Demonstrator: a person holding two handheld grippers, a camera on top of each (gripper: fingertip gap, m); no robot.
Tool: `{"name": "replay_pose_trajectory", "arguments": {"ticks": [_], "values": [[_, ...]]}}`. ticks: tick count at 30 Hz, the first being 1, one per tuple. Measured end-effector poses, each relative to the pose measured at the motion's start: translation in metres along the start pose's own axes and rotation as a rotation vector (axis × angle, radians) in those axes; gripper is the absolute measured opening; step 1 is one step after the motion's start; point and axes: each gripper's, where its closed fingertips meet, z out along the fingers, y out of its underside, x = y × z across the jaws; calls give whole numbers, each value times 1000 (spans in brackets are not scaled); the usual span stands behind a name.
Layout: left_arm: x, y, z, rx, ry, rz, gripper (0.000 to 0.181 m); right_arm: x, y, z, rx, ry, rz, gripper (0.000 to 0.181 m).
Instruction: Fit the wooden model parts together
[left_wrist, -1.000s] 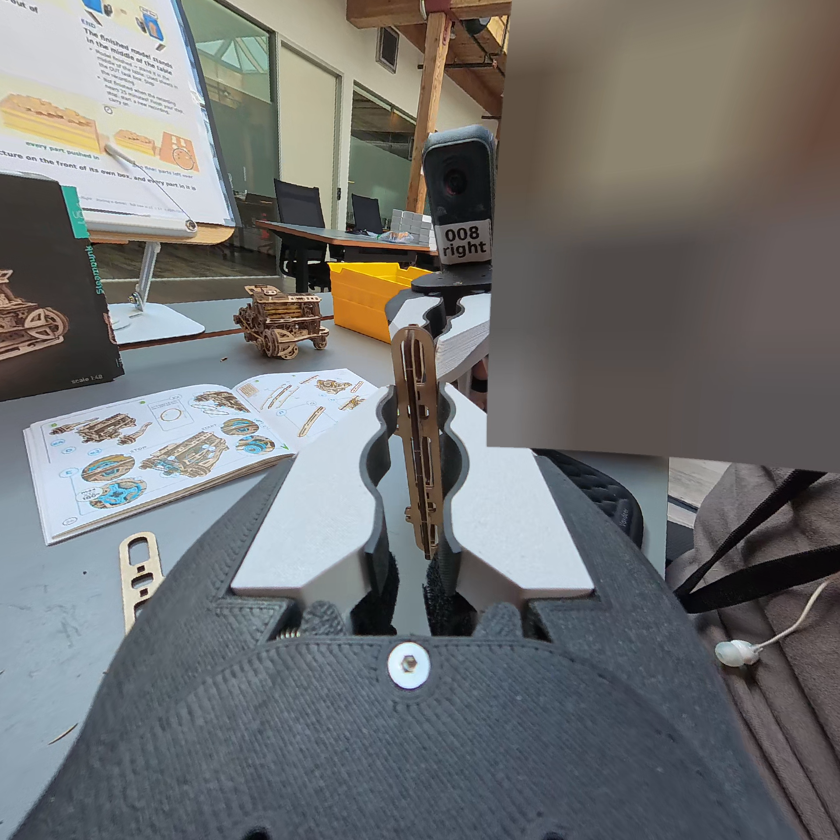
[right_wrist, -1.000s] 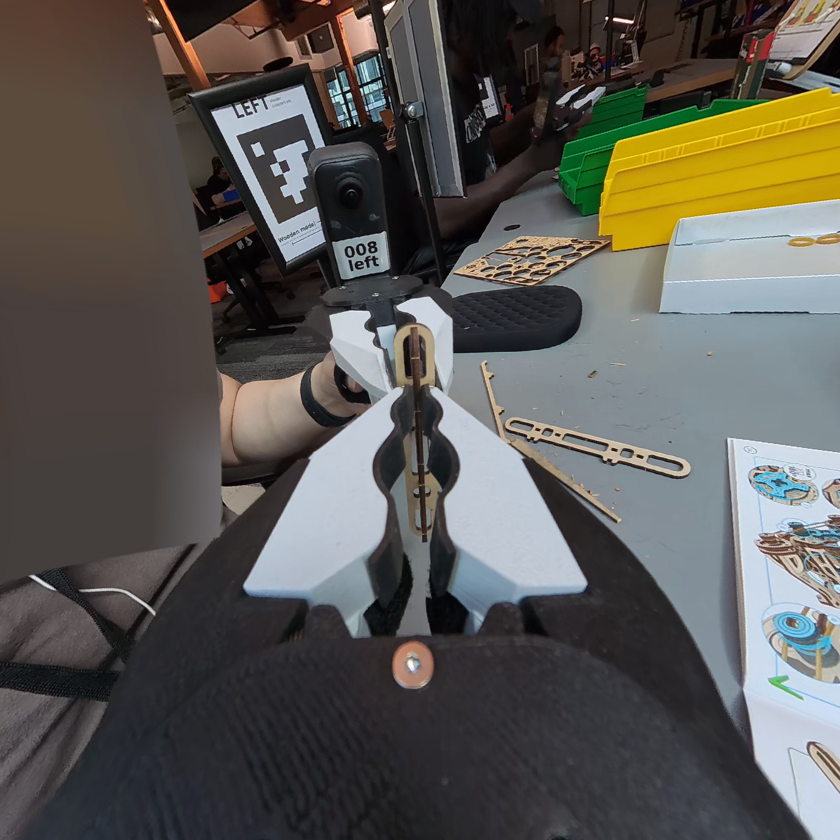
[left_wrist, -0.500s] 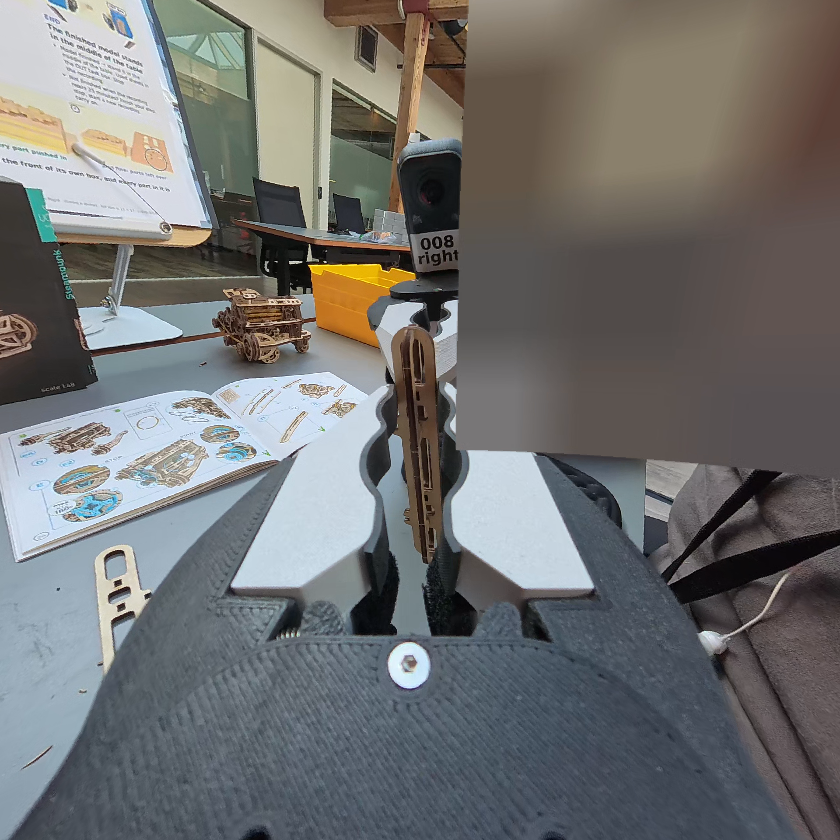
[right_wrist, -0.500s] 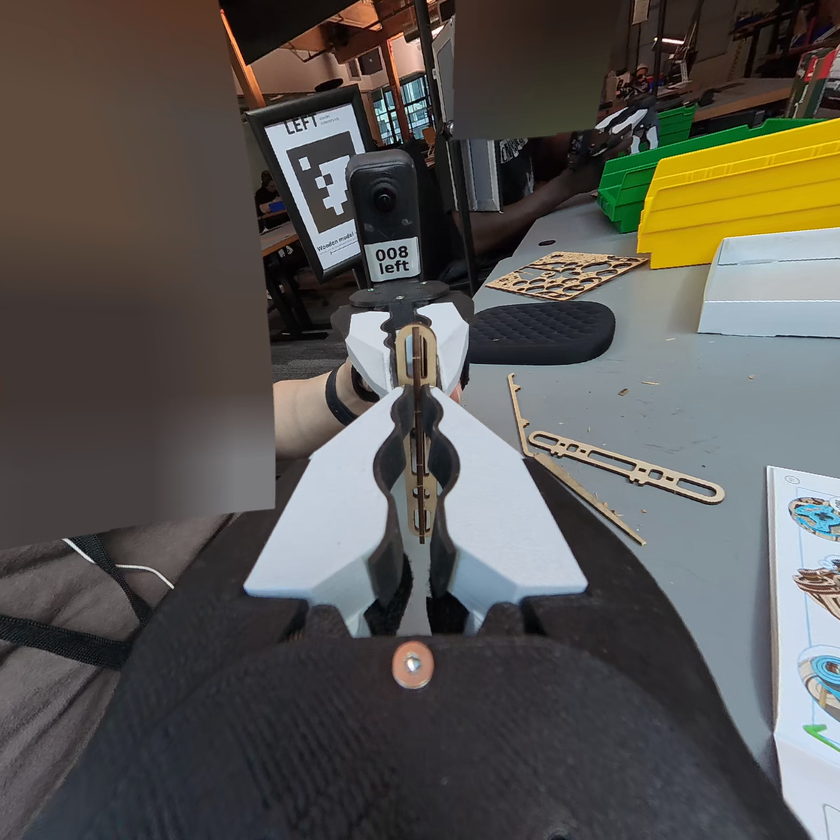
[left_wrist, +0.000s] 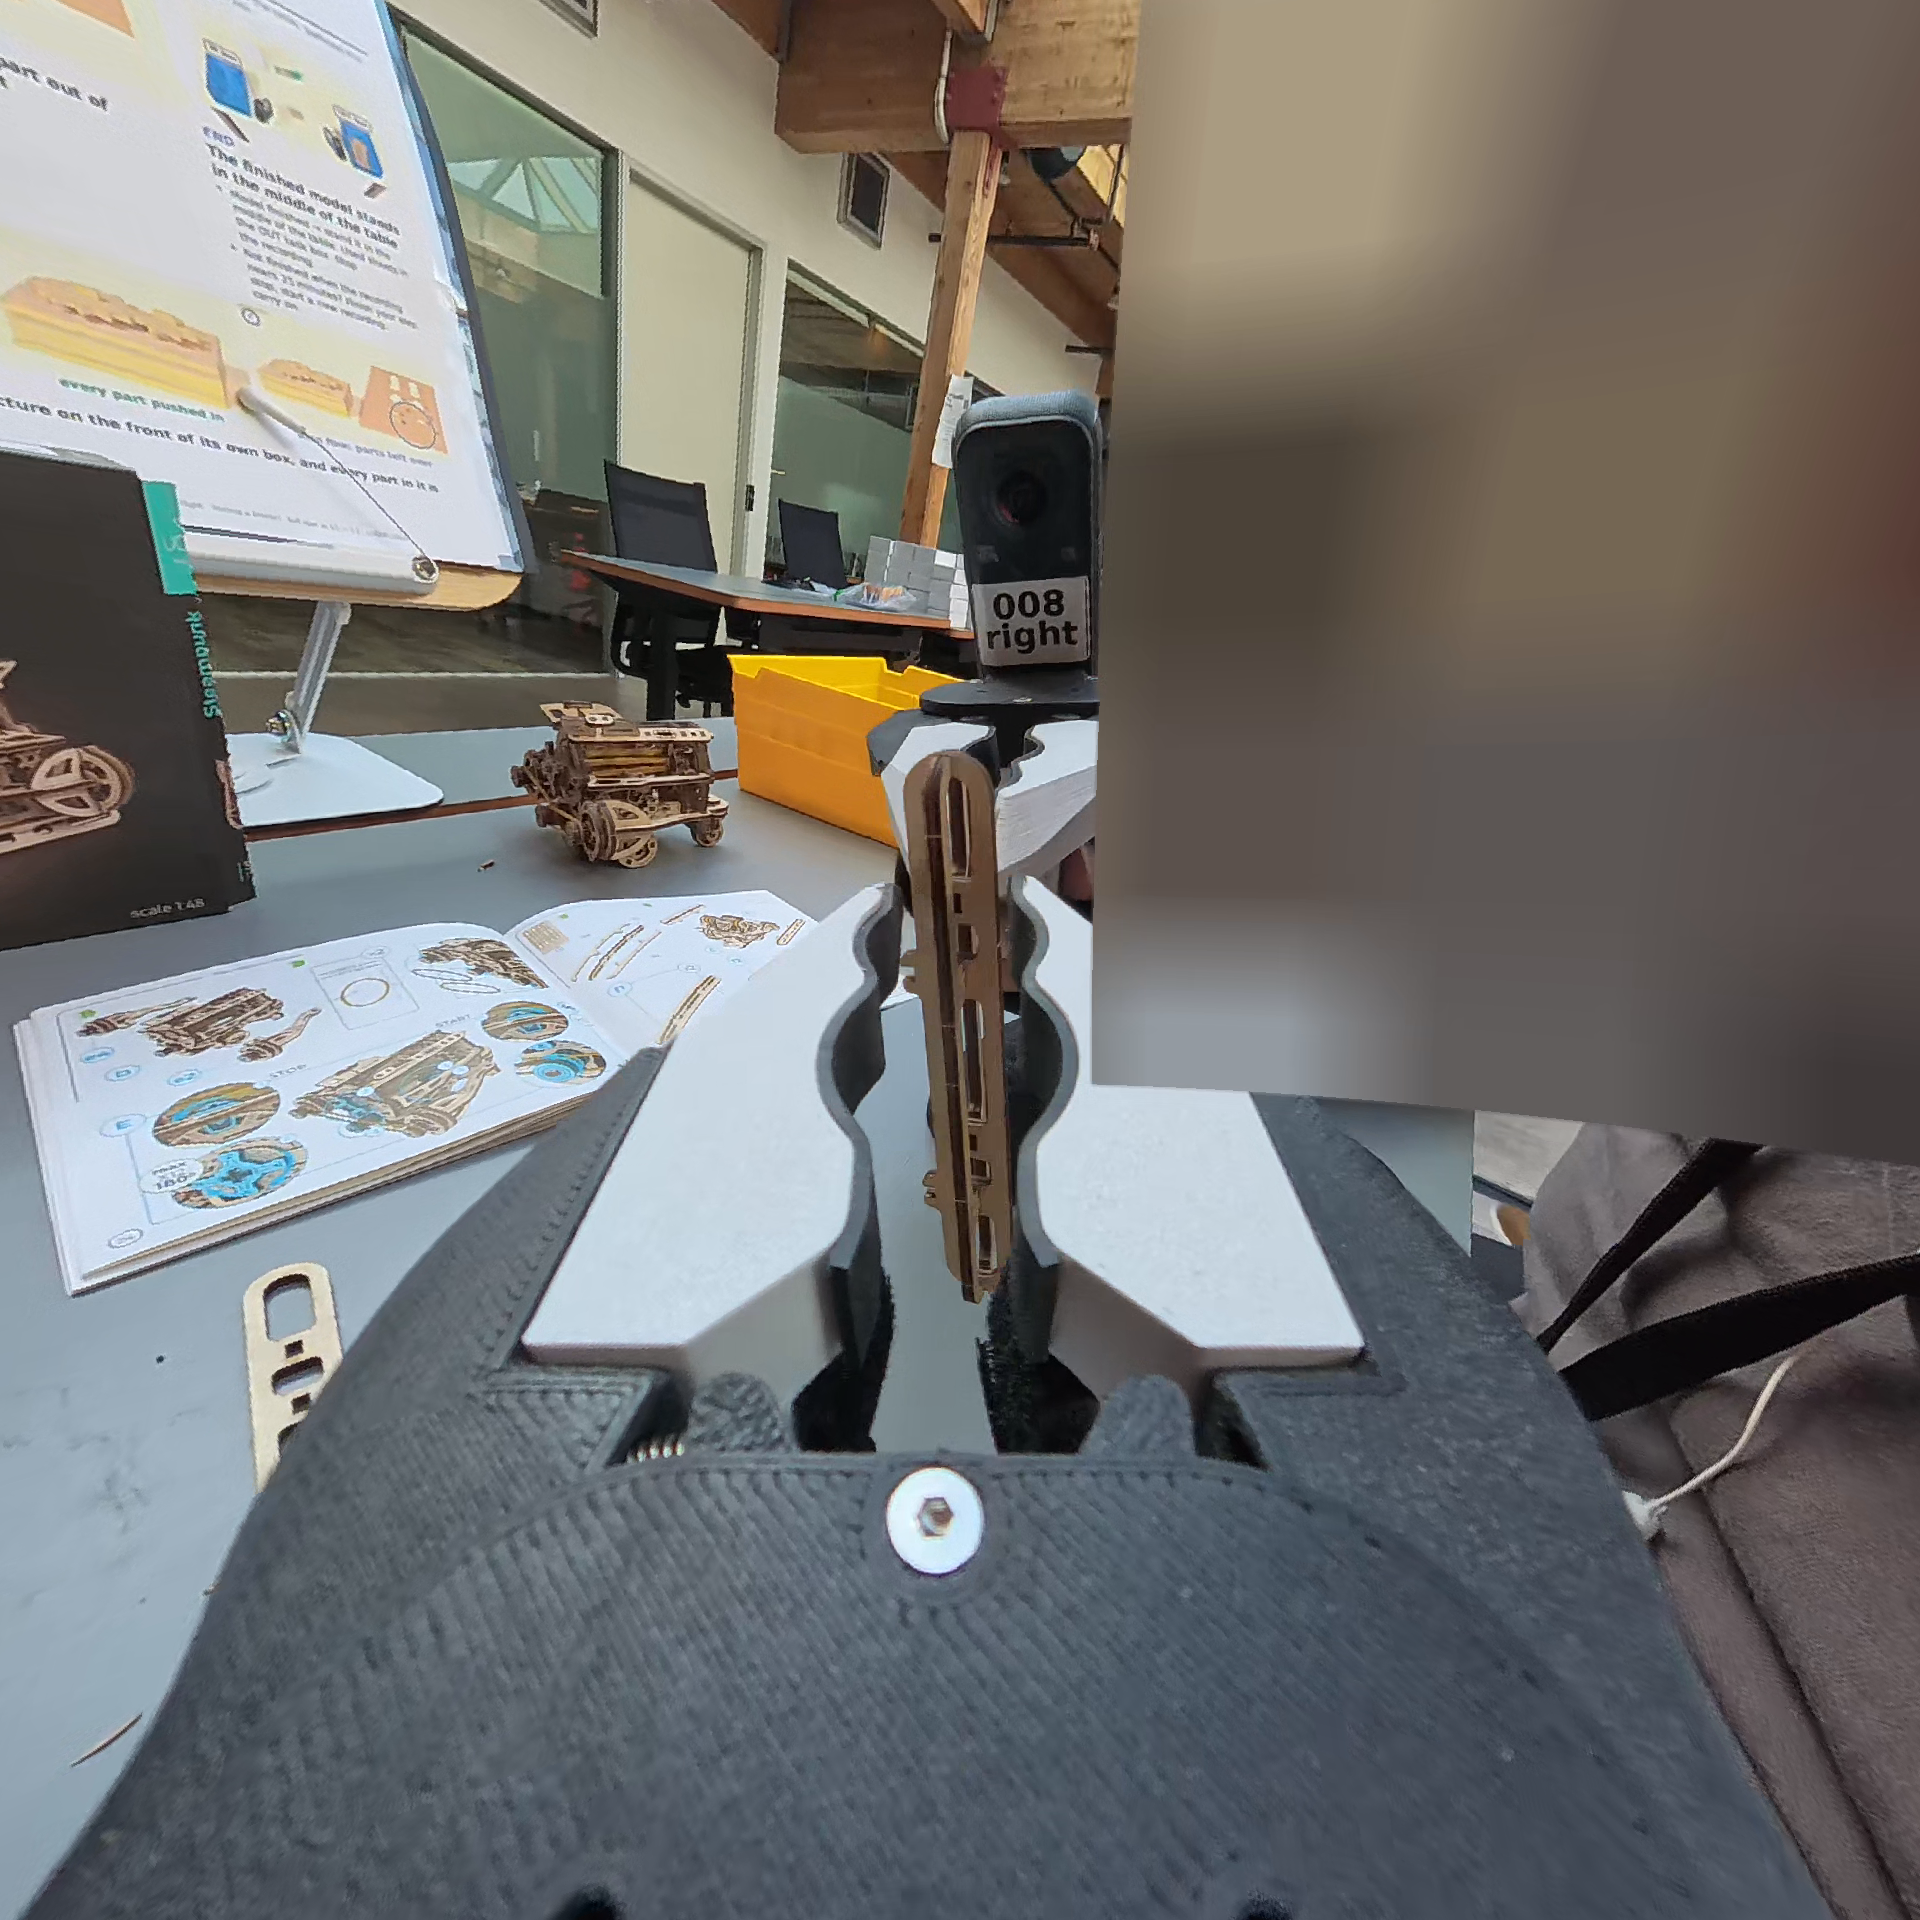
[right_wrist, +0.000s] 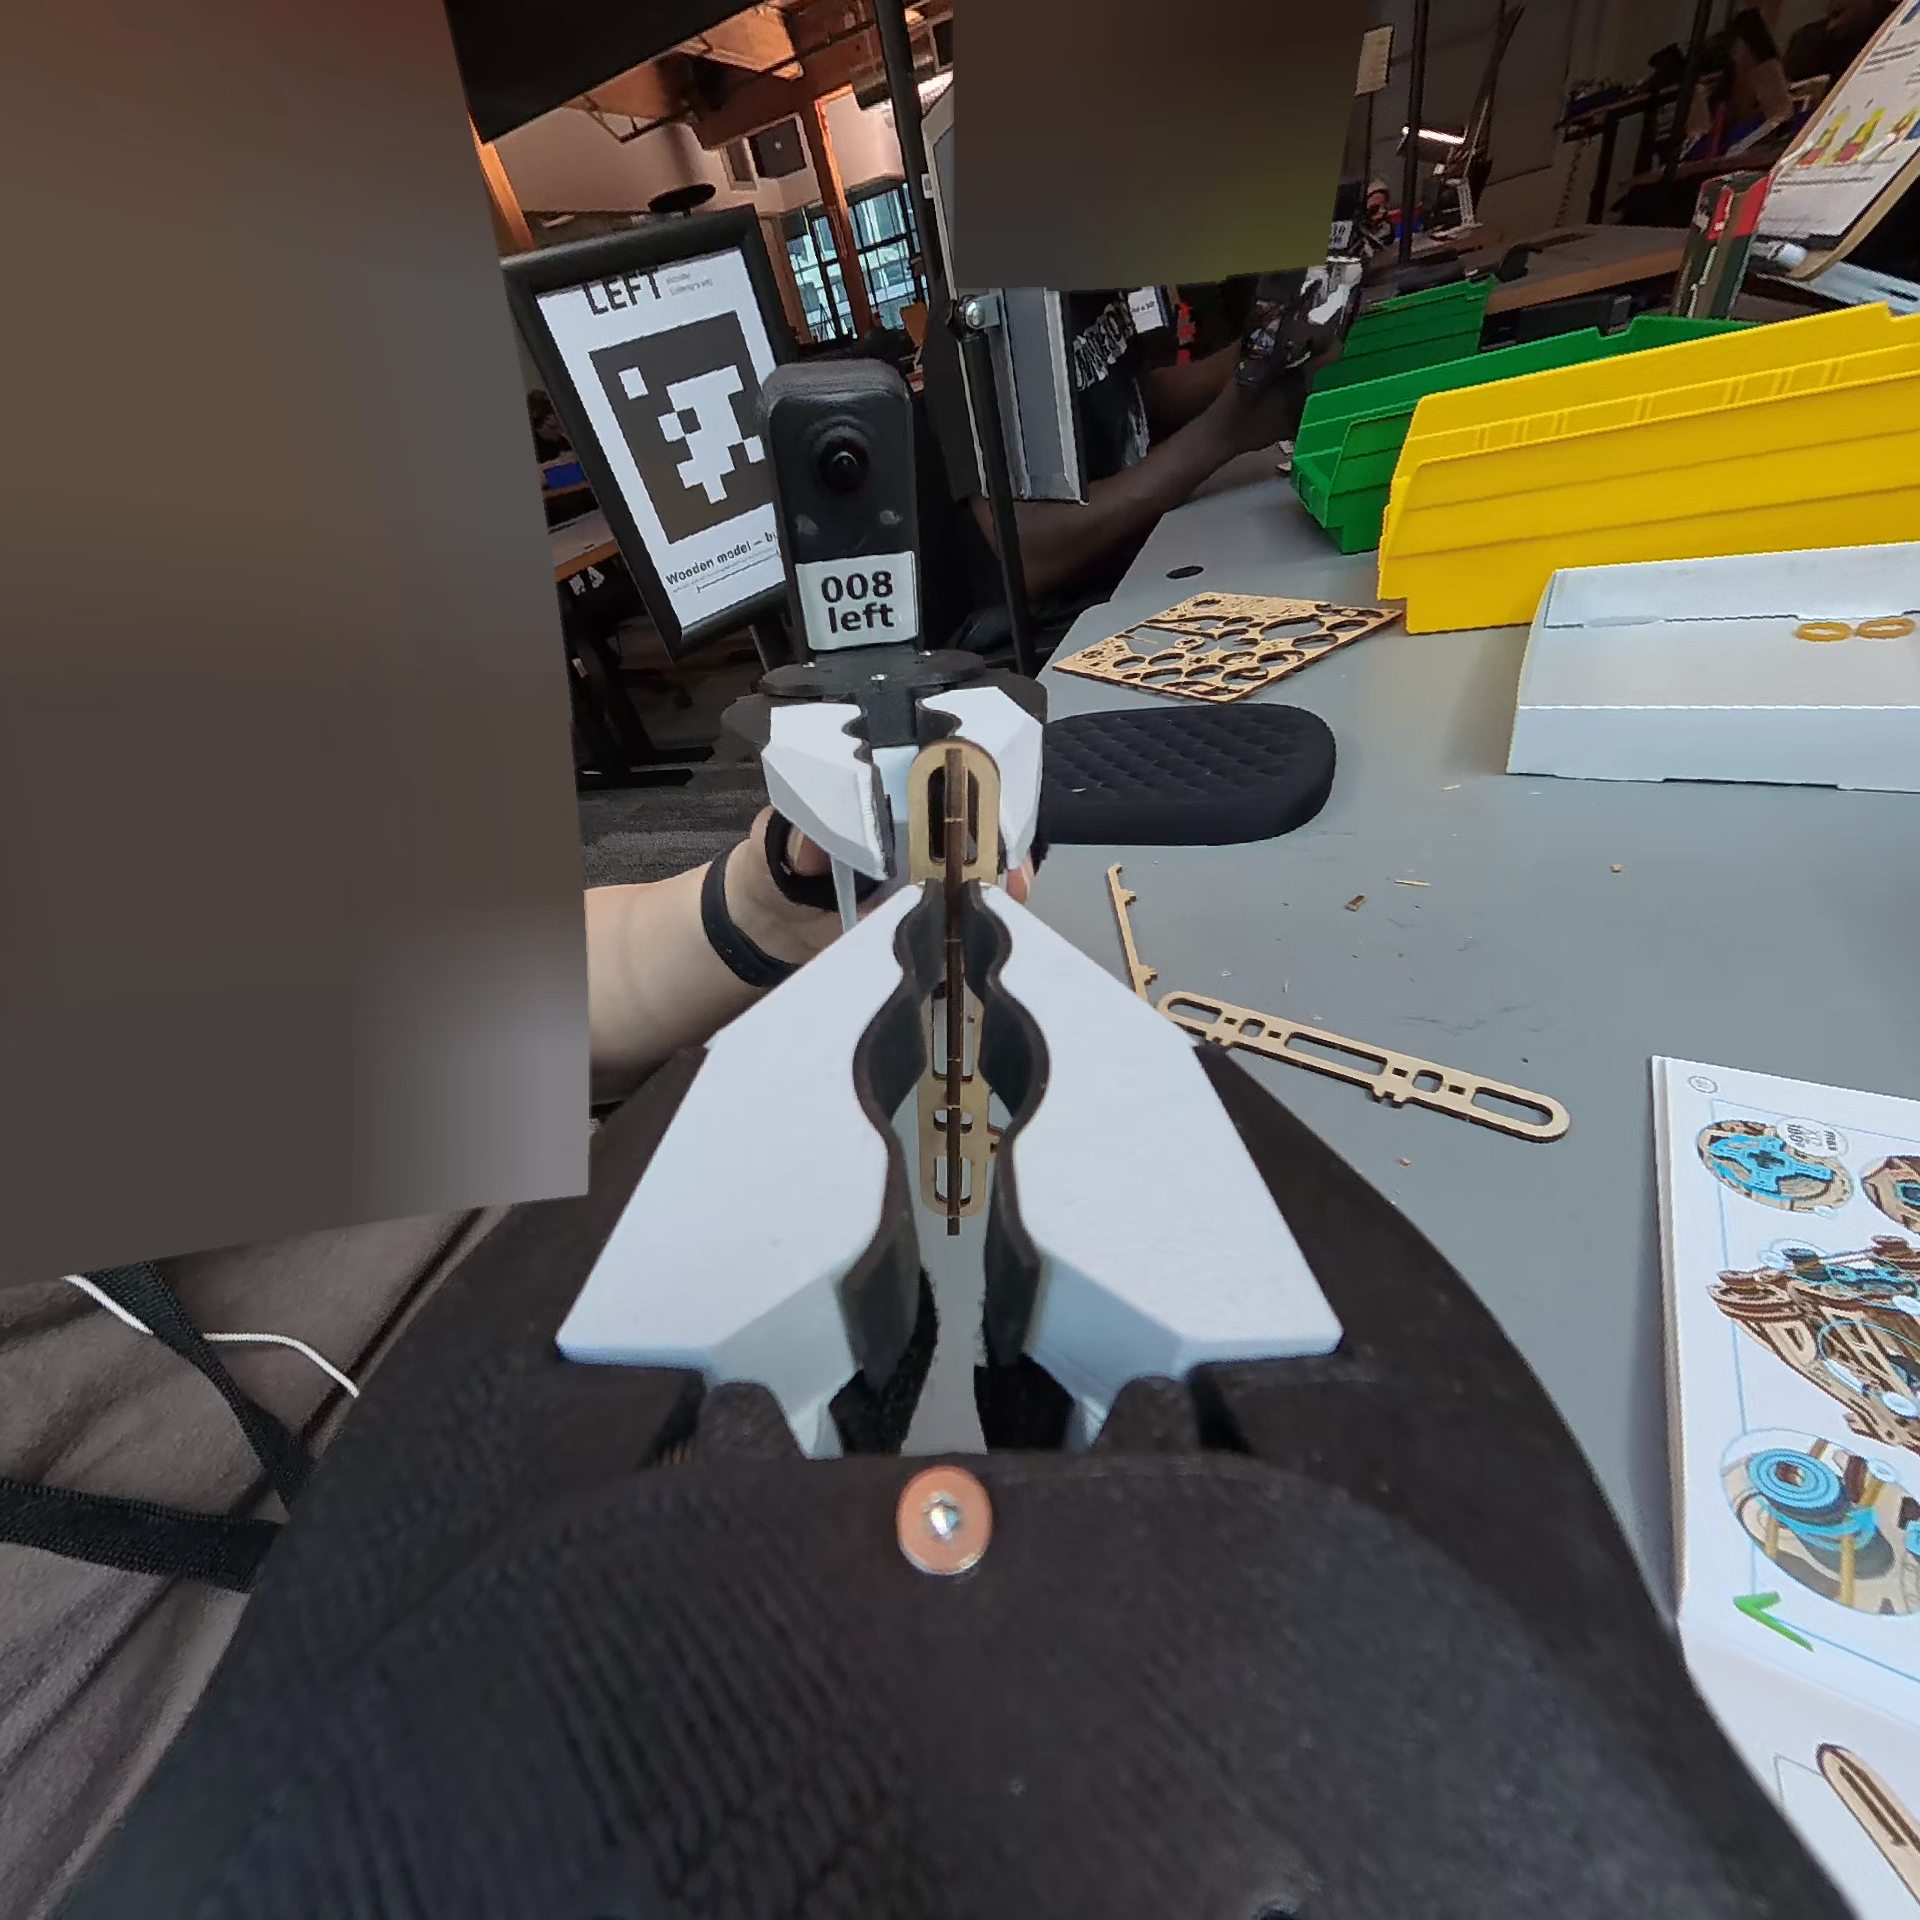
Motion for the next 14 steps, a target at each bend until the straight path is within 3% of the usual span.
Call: {"name": "replay_pose_trajectory", "arguments": {"ticks": [14], "values": [[14,0,0,33,130,29,14,-14,-4,1,8,-89,8,0]]}}
